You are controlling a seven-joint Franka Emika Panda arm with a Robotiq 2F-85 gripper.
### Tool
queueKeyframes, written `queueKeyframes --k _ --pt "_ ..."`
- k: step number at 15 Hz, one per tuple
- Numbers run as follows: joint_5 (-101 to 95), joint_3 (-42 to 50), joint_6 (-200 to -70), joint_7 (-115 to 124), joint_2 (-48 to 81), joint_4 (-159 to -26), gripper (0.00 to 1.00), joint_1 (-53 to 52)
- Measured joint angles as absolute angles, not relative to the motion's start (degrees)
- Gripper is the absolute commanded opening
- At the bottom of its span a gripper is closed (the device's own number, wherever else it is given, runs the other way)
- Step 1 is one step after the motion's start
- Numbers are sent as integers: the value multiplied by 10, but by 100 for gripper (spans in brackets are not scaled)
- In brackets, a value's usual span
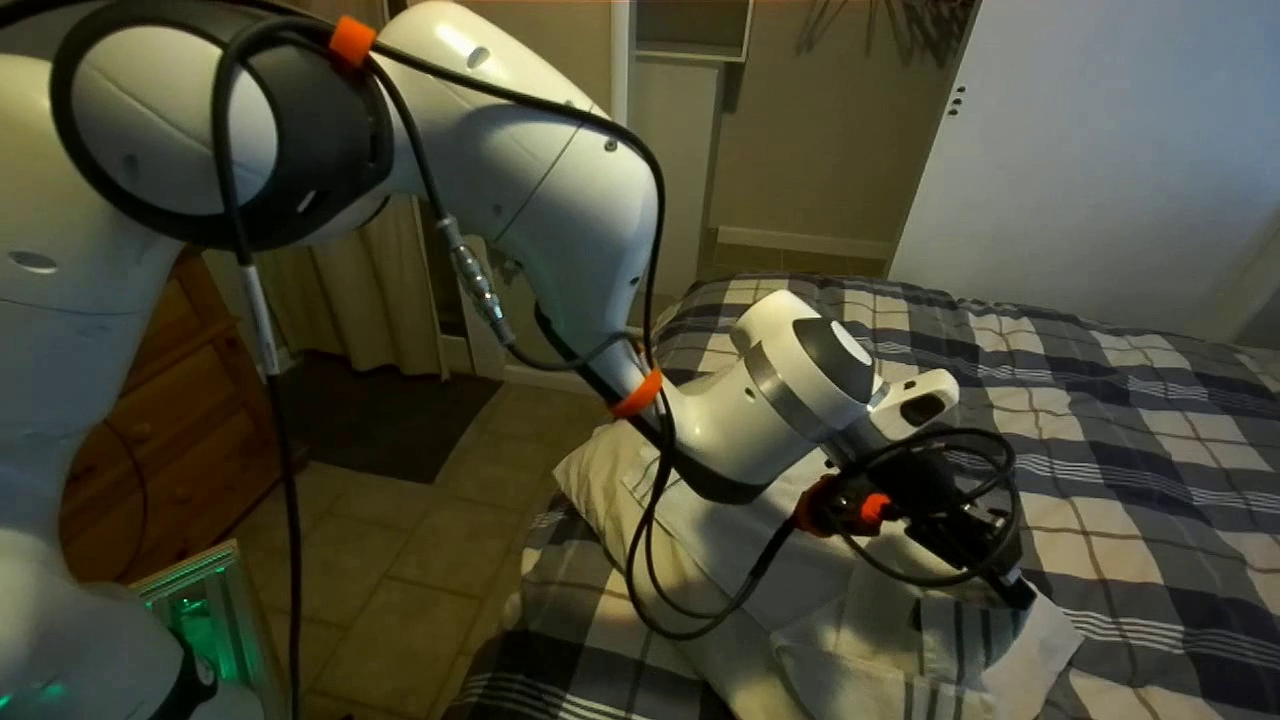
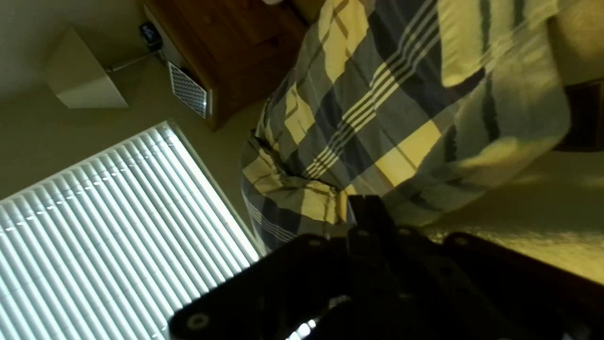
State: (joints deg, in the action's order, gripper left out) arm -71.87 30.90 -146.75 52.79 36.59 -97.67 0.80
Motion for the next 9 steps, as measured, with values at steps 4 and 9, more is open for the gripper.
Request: queueKeyframes --k 4,9 --pt "-760 282 -1427 610 379 -949 36 53" --pt "-761 242 -1387 662 395 -909 71 93"
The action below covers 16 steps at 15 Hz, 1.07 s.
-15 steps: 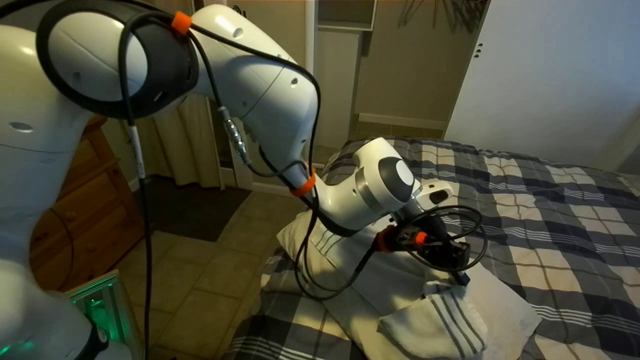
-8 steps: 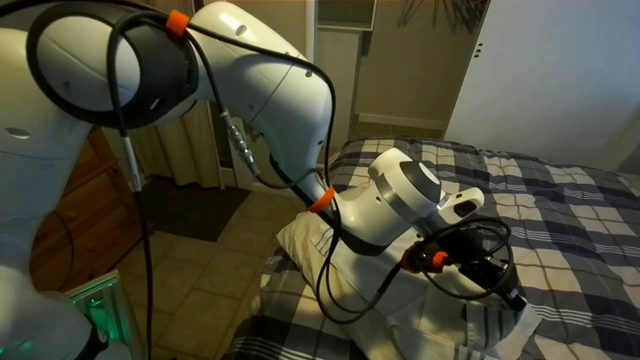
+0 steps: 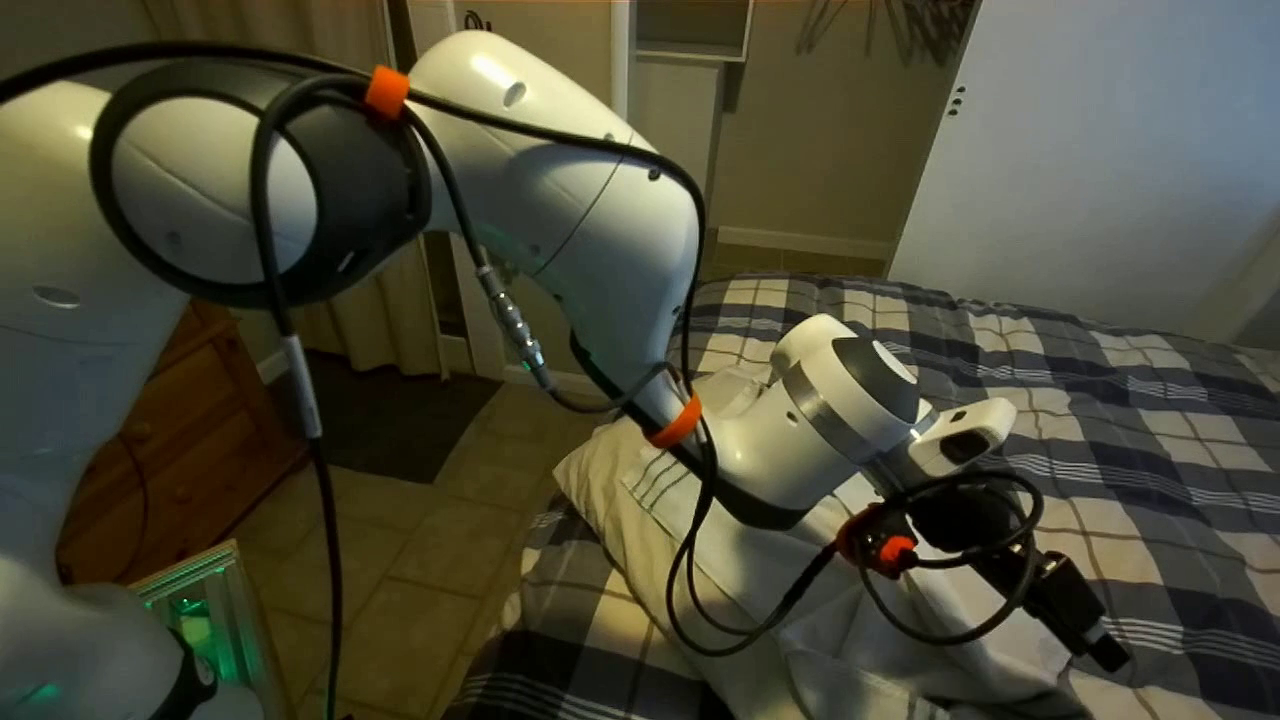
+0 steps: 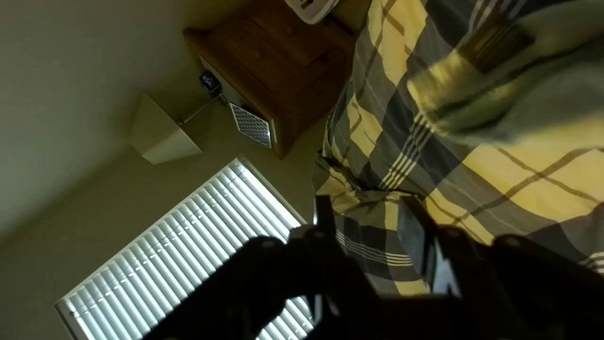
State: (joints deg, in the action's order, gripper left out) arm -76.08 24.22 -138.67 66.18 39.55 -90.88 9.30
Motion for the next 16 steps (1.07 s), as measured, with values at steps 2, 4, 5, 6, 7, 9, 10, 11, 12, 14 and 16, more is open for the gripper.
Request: queueKeyframes --k 2,4,5,6,7,9,10,11,12,14,16 --pt "-764 231 -1369 681 395 -902 85 92" --pt "-769 218 -1353 698 390 -900 99 90" --pt "-767 208 -1344 698 387 -901 100 91" --pt "-764 197 -1334 697 383 -905 100 92" --pt "-754 187 -1316 692 379 -912 100 93" --pt "-720 170 -1277 681 375 -927 100 97" --pt "-696 163 -1272 675 373 -934 100 104" --pt "-671 156 -1272 668 371 -940 100 112" --pt "-647 150 -1275 663 368 -946 100 121" --pt "-601 143 -1290 650 360 -955 100 140" --pt "-554 140 -1324 631 350 -966 100 157"
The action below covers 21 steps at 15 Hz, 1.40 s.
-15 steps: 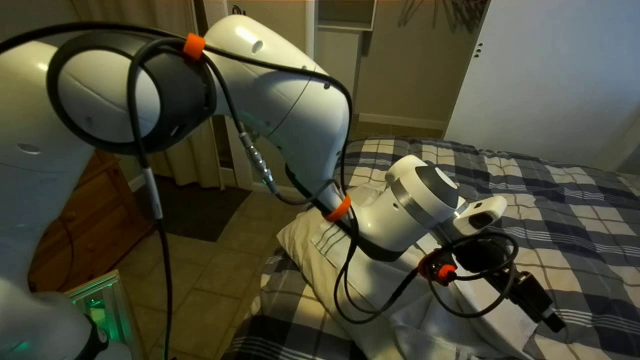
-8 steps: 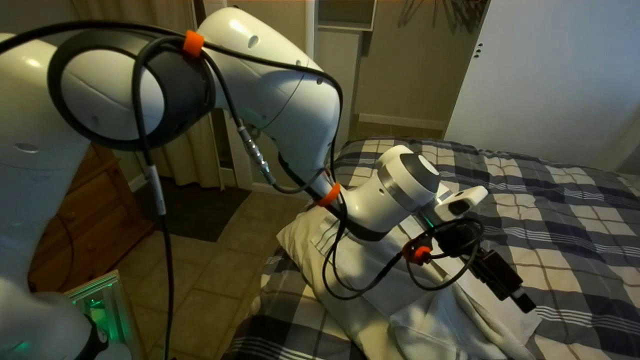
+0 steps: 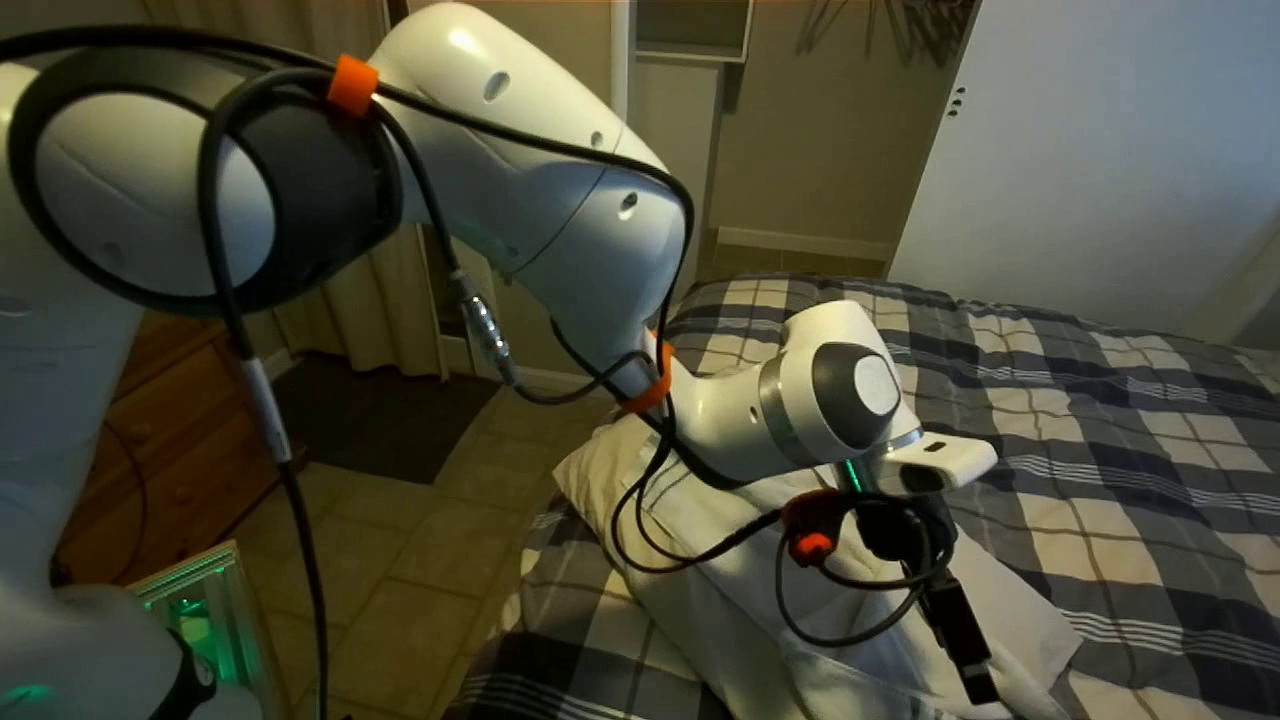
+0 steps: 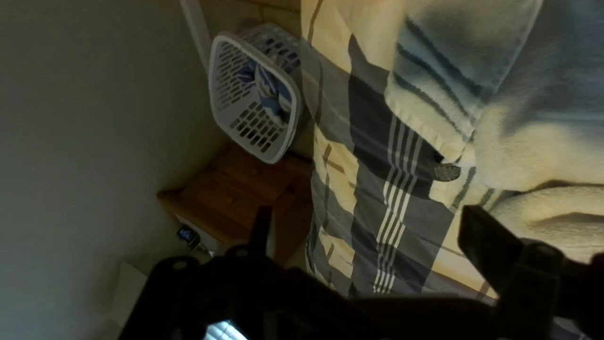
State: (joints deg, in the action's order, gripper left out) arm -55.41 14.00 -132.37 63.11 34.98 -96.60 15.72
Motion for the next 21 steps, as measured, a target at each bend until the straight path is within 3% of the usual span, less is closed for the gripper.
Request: queueKeyframes --k 15,16,17,19,21 --pt "-292 169 -1469 430 378 -986 100 180" --pt "-273 170 -1469 413 383 -984 96 179" --pt "-255 171 -1469 398 390 -981 72 177" --pt "-225 175 -1469 372 403 -973 71 173" --pt "-202 182 -1469 353 416 -965 56 166"
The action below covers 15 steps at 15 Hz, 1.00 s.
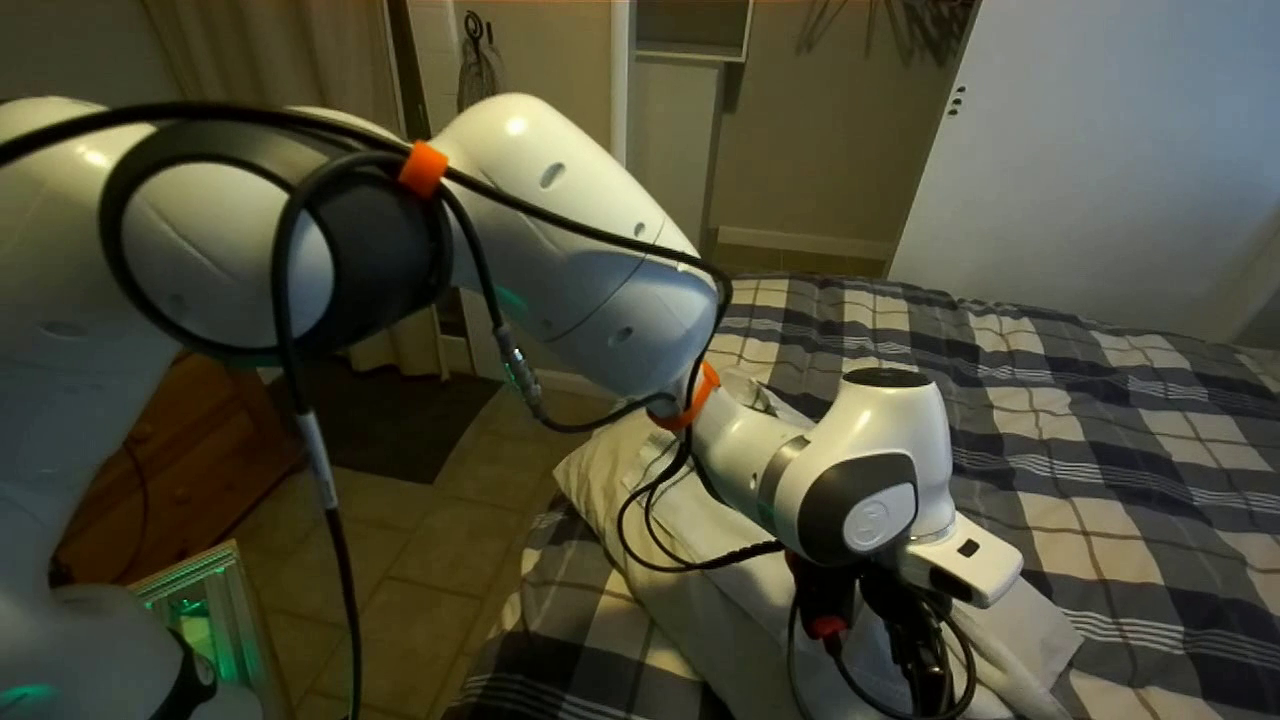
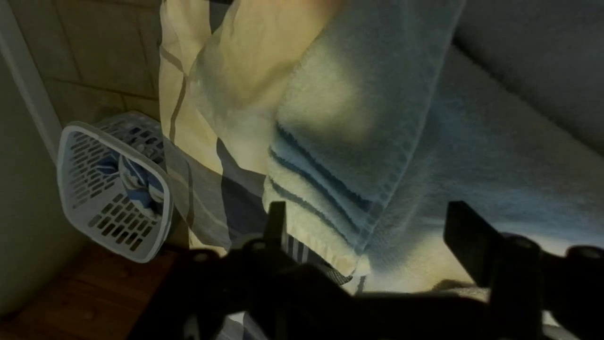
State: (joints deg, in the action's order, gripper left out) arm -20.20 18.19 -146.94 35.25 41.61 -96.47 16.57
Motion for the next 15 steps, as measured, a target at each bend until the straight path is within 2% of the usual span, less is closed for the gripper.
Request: queueKeyframes --k 7,9,15 --pt "-149 203 -1457 318 444 -942 5 149" --pt "-146 213 -1436 318 444 -939 0 141" --pt "-146 269 -1365 339 443 -932 1 109"
